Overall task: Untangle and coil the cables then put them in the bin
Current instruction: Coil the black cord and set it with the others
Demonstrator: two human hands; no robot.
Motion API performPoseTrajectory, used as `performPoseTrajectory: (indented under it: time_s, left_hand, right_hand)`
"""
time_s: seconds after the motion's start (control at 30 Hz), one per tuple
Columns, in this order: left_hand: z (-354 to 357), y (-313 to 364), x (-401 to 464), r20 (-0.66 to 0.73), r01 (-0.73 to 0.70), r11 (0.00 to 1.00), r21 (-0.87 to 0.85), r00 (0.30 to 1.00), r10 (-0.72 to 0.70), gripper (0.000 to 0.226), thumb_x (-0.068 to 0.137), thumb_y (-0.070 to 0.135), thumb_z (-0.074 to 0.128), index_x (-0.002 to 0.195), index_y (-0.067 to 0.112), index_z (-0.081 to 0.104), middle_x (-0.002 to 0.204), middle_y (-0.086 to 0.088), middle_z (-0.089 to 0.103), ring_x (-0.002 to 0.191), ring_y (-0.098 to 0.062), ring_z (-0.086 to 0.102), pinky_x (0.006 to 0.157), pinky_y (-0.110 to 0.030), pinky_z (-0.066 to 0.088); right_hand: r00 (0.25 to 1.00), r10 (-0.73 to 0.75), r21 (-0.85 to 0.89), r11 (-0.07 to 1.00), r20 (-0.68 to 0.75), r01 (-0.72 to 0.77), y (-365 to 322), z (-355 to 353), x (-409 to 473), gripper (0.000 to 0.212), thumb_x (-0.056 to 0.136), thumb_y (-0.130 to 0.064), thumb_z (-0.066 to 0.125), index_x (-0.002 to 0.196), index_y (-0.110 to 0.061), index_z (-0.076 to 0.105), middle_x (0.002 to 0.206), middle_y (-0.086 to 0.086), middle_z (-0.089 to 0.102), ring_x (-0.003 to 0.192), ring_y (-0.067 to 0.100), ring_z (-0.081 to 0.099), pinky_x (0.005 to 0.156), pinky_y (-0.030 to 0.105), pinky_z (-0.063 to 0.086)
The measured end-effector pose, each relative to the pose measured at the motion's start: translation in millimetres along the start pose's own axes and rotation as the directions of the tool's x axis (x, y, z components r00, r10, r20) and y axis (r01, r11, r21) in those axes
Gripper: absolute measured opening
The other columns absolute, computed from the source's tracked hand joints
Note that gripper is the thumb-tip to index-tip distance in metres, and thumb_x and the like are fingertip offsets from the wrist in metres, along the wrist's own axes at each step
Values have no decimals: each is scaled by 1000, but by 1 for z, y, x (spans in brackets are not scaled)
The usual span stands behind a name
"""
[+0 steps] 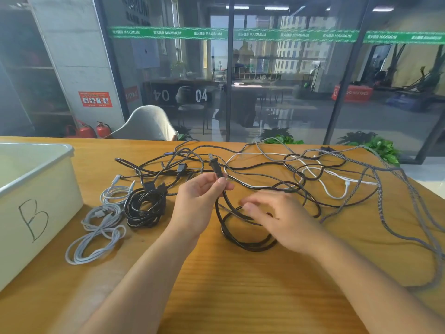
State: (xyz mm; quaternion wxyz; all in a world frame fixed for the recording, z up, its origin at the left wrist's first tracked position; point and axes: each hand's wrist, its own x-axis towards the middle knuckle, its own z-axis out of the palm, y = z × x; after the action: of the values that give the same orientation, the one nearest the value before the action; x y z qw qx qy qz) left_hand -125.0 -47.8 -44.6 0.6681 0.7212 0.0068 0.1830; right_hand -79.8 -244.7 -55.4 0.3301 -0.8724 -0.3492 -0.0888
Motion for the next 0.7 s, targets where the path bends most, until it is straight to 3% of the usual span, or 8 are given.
performPoseTrajectory:
  time_s: [0.17, 0.3, 0.43, 0.57, 0.7]
  left_hand:
    - [1, 3, -2, 28, 20, 1000, -5, 999, -20, 18, 104, 26, 61, 108, 19, 76, 97, 11, 79, 93, 5, 68, 73, -2, 44]
    - [-1, 5, -2, 53, 67, 996, -60, 997, -63, 22, 106, 31, 55, 110, 23, 76, 102, 3, 79, 97, -13, 67, 85, -27, 45]
    - [-3, 9, -3, 119, 81, 986, -145, 991, -64, 36, 107, 39, 48, 115, 17, 75, 106, -5, 78, 98, -20, 68, 98, -47, 48]
    - [0, 12, -6, 203, 114, 962, -248, 977, -64, 45, 102, 43, 48, 113, 7, 73, 100, -12, 76, 88, -21, 65, 89, -39, 48]
    - [4, 16, -8, 307, 196, 916, -351, 948, -85, 47, 104, 43, 45, 104, 3, 70, 90, -17, 72, 75, -22, 65, 72, -29, 56]
  right_hand:
    - [995, -66, 84, 995, 79, 60, -9, 19, -3, 25, 108, -30, 53, 99, -26, 76, 81, -30, 65, 86, 1, 64, 73, 14, 43]
    - [990, -53, 60, 997, 128, 46, -8, 13, -1, 25, 109, -31, 52, 94, -30, 72, 78, -35, 61, 81, -2, 60, 69, 13, 39]
    - [979, -93, -38, 994, 183, 101, -8, 16, -4, 23, 108, -38, 51, 97, -33, 71, 82, -28, 63, 85, 1, 60, 76, 25, 47]
    - [968, -154, -106, 978, 200, 177, -13, 18, -3, 24, 107, -45, 45, 89, -41, 61, 79, -25, 59, 80, 2, 55, 75, 31, 47]
    - [962, -183, -150, 965, 204, 215, -12, 21, -4, 29, 106, -48, 43, 95, -34, 66, 76, -21, 53, 77, 6, 47, 69, 31, 42]
